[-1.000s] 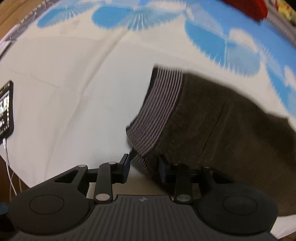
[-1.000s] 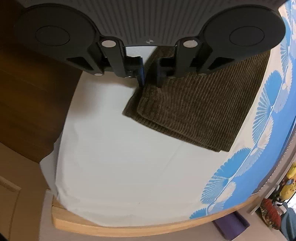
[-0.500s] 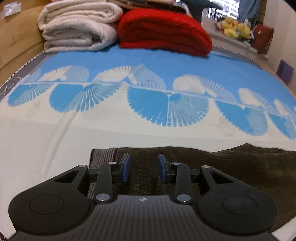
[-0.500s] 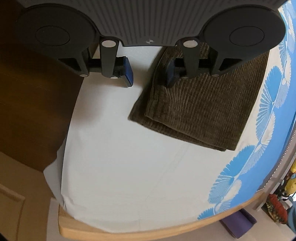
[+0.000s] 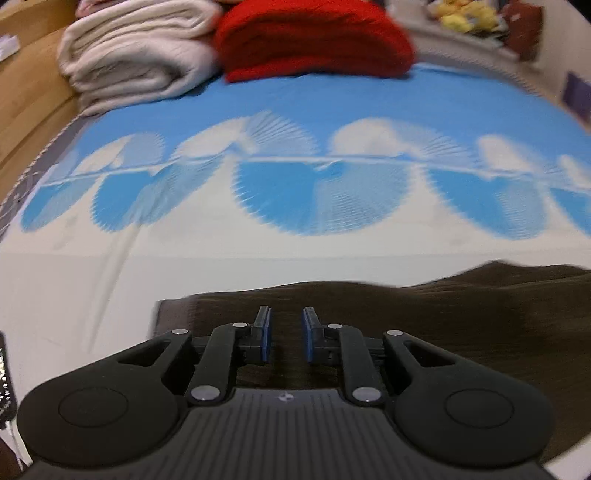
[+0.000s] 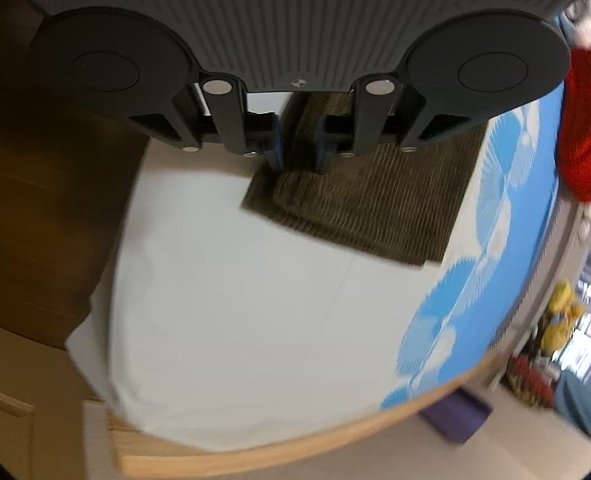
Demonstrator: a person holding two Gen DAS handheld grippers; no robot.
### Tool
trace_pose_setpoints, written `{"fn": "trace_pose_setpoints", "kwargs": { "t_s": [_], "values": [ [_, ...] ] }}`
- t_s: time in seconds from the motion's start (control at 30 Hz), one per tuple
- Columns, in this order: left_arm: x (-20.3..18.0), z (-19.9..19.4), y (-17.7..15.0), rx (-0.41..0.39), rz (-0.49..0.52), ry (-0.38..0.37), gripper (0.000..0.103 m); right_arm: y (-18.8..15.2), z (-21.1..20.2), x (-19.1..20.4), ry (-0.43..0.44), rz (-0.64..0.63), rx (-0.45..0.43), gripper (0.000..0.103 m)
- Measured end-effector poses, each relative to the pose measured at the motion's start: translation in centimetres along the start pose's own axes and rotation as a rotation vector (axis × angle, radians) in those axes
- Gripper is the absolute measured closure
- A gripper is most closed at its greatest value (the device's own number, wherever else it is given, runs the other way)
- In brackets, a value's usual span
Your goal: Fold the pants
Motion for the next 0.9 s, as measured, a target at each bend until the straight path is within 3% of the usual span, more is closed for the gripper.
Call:
{"fn": "trace_pose_setpoints", "kwargs": {
  "t_s": [0.1, 0.17, 0.27, 0.33, 0.5, 0.8, 0.9],
  "values": [
    [-3.4, -5.0, 0.3, -0.049, 0.031, -0.110, 0.077, -0.1, -0.1, -0.4, -0.012, -0.014, 0.010, 0.063],
    [-6.2, -8.4, -0.5, -0.124, 0.049, -0.222, 0.067, -0.2, -0.1, -0.6, -0.007, -0.002, 0.009, 0.062],
    [-9.5, -10.7, -2.7, -0.219, 0.098, -0.317, 0.066, -0.1, -0.2, -0.9, 0.004, 0.022, 0.004, 0.061],
    [-11.7, -10.3, -3.8, -0.172, 0.146, -0.299, 0.067, -0.1, 0.0, -0.8, 0.013, 0.019, -0.003, 0.061],
    [-13.4, -9.8, -3.3, -0.187, 0.147, -0.325, 0.067, 0.2, 1.6, -0.7, -0.003, 0.000, 0.005, 0.058],
    [-11.2, -8.5, -2.3, -0.138, 0.056, -0.326, 0.067, 0.1, 3.1, 0.0, -0.050, -0.067, 0.001, 0.057],
    [-10.9, -8.6, -2.3, -0.135, 0.050, -0.331, 0.067, 0.0, 3.1, 0.2, -0.069, -0.088, -0.011, 0.064]
  ]
}}
Point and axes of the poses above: each gripper's, at about its wrist camera, not at the fingertips, and z roughly the way its jaws point, x to its left, y to its top, the point moved 4 cm from there along z, roughly the way its jaws point, and after that the axes turned 10 degrees about y, right-handed, at the moved point
